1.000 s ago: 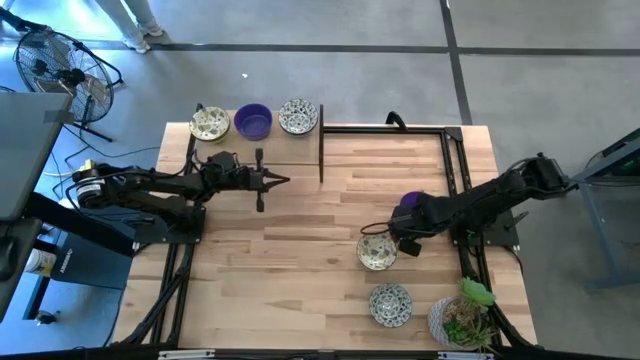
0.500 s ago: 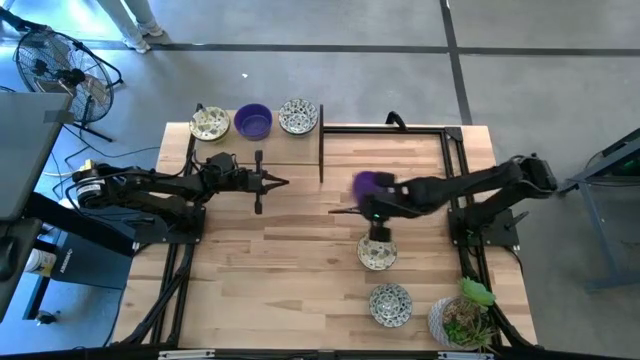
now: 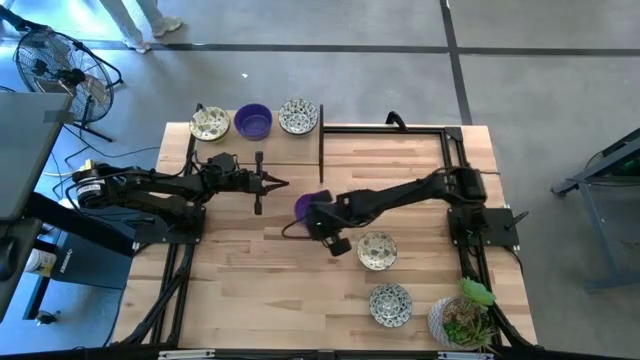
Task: Pick & Place Mini bowls
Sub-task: Stack the blue bowl on the stacked blue bowl on the shelf
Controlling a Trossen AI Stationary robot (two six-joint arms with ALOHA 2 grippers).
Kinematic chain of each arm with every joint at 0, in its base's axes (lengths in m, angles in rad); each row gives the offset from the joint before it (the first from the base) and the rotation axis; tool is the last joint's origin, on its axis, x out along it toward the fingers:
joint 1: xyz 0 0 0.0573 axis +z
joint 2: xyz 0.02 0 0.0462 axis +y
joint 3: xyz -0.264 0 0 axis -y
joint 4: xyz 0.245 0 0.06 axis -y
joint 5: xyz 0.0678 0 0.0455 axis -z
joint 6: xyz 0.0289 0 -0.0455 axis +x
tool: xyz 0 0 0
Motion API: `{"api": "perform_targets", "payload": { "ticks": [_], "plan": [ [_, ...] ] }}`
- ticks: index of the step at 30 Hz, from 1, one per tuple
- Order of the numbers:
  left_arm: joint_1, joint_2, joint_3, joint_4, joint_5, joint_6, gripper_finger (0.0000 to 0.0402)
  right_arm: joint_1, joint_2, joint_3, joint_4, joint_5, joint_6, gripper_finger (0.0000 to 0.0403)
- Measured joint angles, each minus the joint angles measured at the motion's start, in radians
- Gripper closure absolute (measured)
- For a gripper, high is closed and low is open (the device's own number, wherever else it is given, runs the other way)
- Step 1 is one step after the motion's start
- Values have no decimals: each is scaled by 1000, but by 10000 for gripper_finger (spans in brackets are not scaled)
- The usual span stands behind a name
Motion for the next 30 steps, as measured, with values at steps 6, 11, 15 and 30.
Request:
{"api": "perform_targets", "payload": {
  "ticks": [6, 11, 15, 30],
  "plan": [
    [0, 0, 0, 0, 0, 0, 401, 4, 63, 58, 2, -8, -50, 393],
    [0, 0, 0, -1, 1, 0, 401, 4, 74, 58, 6, -49, -46, 374],
    [0, 0, 0, -1, 1, 0, 401, 6, 73, 59, 9, -29, -39, 352],
    [0, 0, 76, -165, 36, -1, 401, 21, -289, -249, 177, 31, 114, 339]
  ]
}}
